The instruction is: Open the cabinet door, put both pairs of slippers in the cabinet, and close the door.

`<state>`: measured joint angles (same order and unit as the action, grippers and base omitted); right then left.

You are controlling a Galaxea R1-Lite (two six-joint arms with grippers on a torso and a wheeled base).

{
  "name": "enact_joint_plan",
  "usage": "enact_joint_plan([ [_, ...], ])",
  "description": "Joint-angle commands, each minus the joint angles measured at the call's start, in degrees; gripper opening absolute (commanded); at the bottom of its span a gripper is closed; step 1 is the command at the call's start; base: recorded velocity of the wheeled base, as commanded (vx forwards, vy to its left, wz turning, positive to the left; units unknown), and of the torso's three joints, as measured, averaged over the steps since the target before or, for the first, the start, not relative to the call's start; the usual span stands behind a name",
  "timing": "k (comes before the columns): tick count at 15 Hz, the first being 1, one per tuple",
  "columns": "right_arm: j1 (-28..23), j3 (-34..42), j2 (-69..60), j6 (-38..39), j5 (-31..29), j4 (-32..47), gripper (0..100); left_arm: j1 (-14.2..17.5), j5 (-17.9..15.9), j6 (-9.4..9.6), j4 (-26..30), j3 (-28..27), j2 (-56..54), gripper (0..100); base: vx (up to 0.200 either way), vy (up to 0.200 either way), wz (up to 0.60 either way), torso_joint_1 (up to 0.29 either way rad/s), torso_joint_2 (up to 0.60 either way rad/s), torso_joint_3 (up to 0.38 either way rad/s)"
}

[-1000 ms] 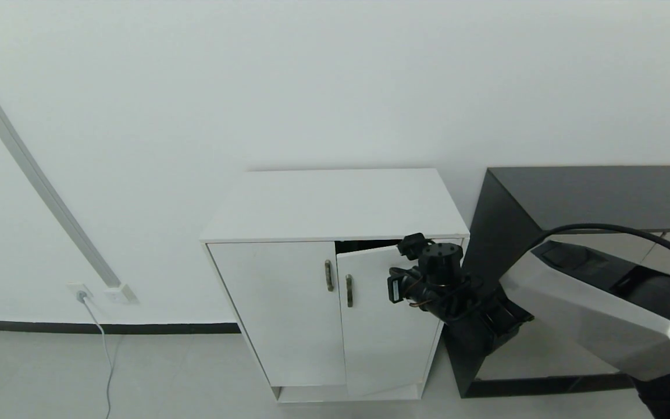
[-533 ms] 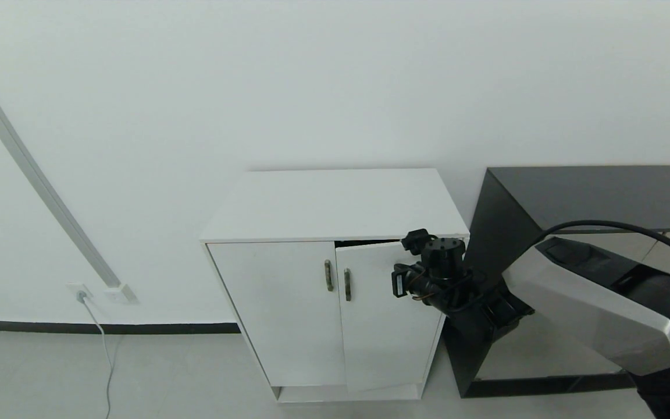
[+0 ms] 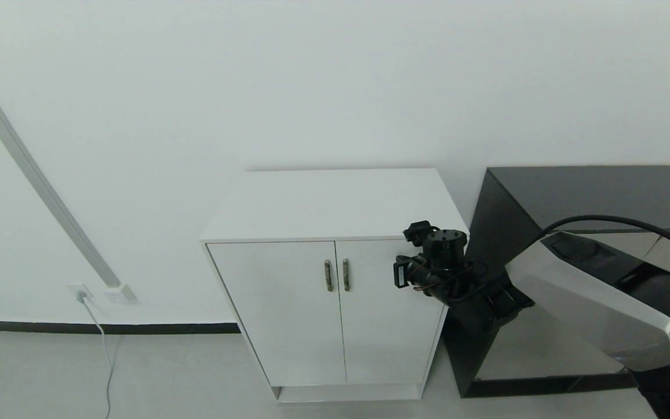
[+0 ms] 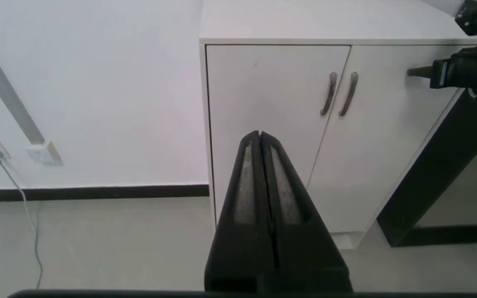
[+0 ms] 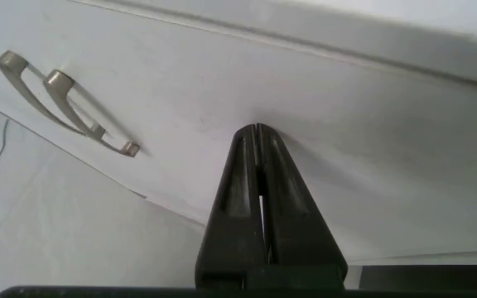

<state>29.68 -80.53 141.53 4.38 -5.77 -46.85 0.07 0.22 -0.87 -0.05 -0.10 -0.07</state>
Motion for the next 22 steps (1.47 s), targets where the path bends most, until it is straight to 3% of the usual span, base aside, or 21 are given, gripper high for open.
enact_joint_plan([
  [1, 0.0, -0.2, -0.1, 0.0, 0.0, 0.0, 0, 0.0, 0.0, -0.01, 0.0, 0.0, 0.1, 0, 0.0, 0.0, 0.0, 0.0, 0.0, 0.0],
  [6, 0.4, 2.8, -1.4, 0.1, -0.2, -0.9, 0, 0.0, 0.0, -0.01, 0.0, 0.0, 0.1, 0, 0.0, 0.0, 0.0, 0.0, 0.0, 0.0],
  [12, 2.0, 19.6, -14.5, 0.2, -1.1, -6.1, 0, 0.0, 0.0, -0.01, 0.0, 0.0, 0.1, 0, 0.0, 0.0, 0.0, 0.0, 0.0, 0.0],
  [22, -5.6, 48.6, -44.1, -0.4, -6.7, -8.3, 0, 0.0, 0.5, -0.01, 0.0, 0.0, 0.1, 0, 0.0, 0.0, 0.0, 0.0, 0.0, 0.0],
])
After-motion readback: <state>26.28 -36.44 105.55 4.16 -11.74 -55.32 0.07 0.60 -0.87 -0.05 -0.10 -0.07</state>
